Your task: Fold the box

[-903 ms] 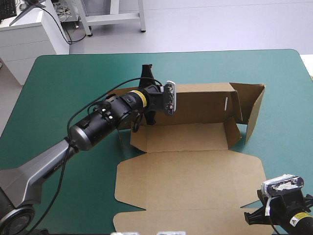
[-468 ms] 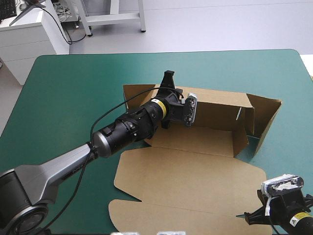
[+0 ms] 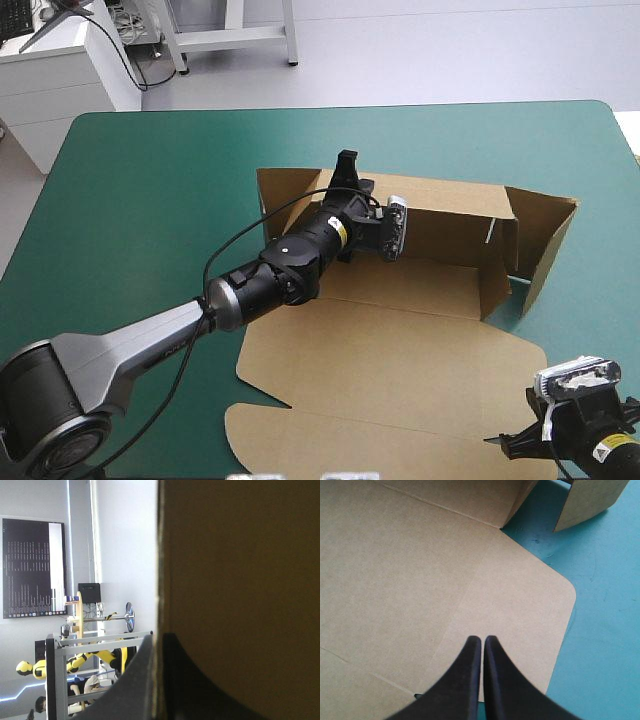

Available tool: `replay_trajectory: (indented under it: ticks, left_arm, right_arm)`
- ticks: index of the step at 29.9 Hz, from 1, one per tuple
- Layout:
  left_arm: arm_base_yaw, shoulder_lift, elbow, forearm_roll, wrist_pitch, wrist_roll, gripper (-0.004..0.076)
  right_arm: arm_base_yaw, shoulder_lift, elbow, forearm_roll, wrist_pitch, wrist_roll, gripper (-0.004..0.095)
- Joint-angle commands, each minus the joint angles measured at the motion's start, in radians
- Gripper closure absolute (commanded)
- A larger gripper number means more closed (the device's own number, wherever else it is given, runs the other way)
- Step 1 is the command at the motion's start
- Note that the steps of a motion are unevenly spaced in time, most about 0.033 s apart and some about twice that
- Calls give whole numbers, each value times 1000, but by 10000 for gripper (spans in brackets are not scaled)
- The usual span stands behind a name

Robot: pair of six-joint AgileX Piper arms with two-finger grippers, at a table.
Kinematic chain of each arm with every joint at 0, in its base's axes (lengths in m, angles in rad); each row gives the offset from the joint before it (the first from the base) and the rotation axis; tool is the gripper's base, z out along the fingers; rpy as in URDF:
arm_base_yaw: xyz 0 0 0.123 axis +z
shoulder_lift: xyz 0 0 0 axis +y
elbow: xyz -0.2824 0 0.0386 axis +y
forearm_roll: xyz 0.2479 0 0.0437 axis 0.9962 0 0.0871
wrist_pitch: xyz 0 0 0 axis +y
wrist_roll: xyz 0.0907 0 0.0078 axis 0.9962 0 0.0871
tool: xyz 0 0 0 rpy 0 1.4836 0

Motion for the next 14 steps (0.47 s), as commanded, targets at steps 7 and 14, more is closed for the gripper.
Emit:
replay_trajectory:
  ticks: [7, 14]
  left_arm:
    - [-5, -47, 32, 223, 163, -189, 733]
    - [-5, -43, 32, 263, 155, -257, 732]
  right_arm:
    - [-7, 10, -27, -4, -53, -6, 908]
    - [-7, 10, -27, -7, -54, -6, 908]
